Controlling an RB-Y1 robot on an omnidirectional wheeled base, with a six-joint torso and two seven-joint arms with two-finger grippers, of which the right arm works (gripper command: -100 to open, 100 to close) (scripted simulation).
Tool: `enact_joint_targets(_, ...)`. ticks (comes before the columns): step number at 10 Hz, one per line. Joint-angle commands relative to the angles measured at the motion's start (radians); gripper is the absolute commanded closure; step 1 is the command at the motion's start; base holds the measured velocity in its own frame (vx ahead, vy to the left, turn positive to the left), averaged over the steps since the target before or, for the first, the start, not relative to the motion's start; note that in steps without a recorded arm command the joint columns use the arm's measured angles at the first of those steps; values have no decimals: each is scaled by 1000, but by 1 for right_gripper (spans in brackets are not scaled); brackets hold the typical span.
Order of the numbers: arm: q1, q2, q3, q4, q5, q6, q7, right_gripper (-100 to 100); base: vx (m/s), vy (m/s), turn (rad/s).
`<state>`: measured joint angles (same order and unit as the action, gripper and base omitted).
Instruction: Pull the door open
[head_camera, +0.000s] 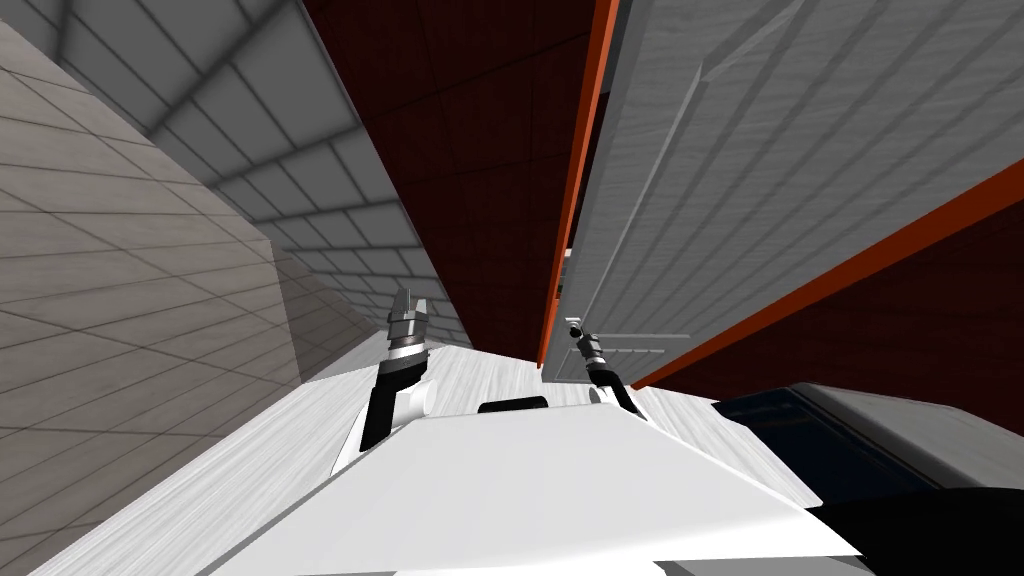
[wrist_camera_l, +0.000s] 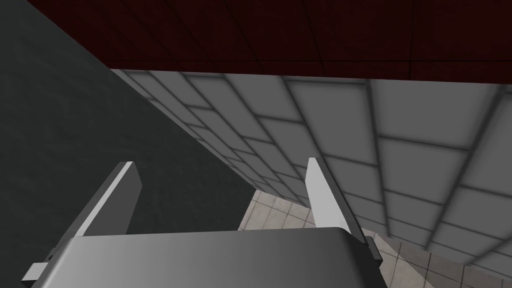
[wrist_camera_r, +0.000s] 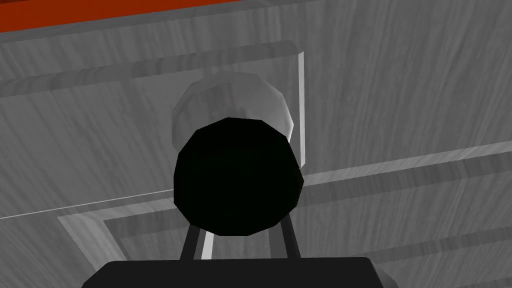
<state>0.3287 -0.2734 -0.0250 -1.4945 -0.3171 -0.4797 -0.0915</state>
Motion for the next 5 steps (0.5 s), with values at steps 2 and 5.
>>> enact_joint_targets(2,5,1,43,-33,-61,-8,-68,100,-44,-30,71)
enact_joint_targets(5,13,-2,54,-42,-104,-10,-112,100,-44,-35,74)
